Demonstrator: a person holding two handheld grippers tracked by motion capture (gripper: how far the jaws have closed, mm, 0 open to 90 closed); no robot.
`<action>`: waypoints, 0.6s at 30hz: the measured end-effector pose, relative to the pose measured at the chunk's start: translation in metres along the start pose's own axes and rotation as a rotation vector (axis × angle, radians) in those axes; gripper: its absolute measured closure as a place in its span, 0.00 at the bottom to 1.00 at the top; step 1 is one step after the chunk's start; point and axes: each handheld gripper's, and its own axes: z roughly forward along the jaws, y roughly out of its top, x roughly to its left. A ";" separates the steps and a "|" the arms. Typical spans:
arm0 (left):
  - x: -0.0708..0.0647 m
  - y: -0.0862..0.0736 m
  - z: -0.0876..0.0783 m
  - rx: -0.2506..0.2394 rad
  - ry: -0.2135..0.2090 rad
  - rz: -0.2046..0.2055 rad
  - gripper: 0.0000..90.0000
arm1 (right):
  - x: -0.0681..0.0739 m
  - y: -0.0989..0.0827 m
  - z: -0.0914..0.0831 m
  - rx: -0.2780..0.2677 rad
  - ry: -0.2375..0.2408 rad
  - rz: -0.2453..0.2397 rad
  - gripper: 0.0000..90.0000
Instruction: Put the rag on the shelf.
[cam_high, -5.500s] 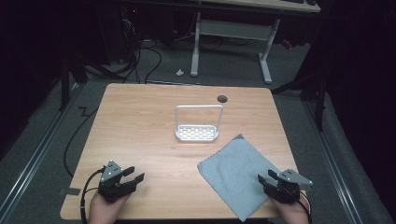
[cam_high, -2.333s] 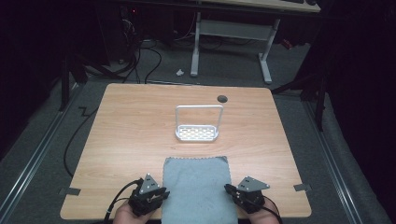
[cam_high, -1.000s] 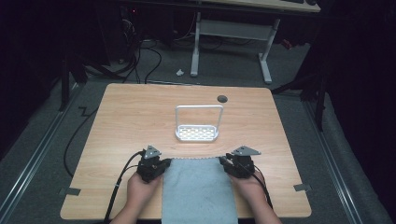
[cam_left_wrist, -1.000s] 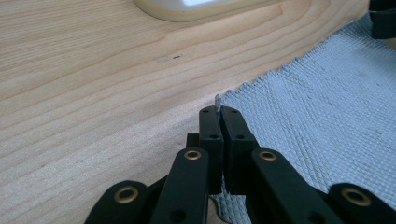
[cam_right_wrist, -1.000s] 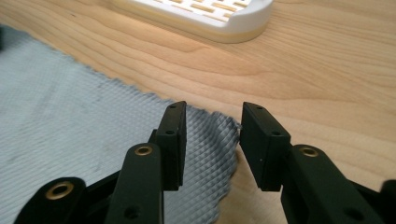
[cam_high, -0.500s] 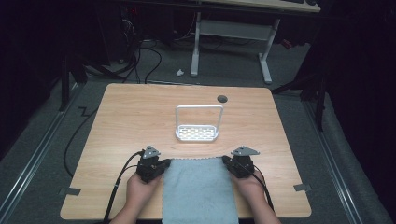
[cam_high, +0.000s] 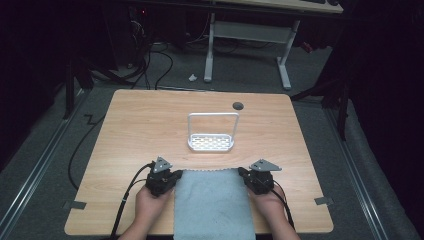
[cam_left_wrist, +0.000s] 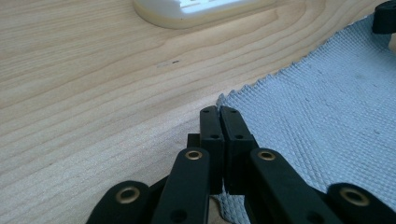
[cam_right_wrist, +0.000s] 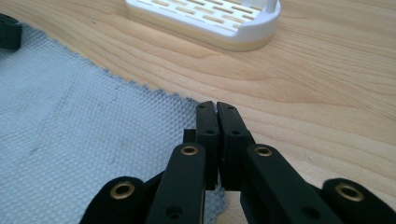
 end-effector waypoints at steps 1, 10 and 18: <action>0.000 0.000 -0.001 -0.005 -0.002 -0.006 0.98 | 0.000 0.000 -0.001 -0.008 0.003 -0.006 0.99; -0.001 0.002 -0.016 -0.058 -0.019 -0.027 0.98 | 0.003 0.002 -0.015 -0.063 0.015 -0.008 0.99; -0.013 0.008 -0.030 -0.106 -0.007 0.017 0.98 | 0.007 0.006 -0.031 -0.122 0.021 -0.020 0.99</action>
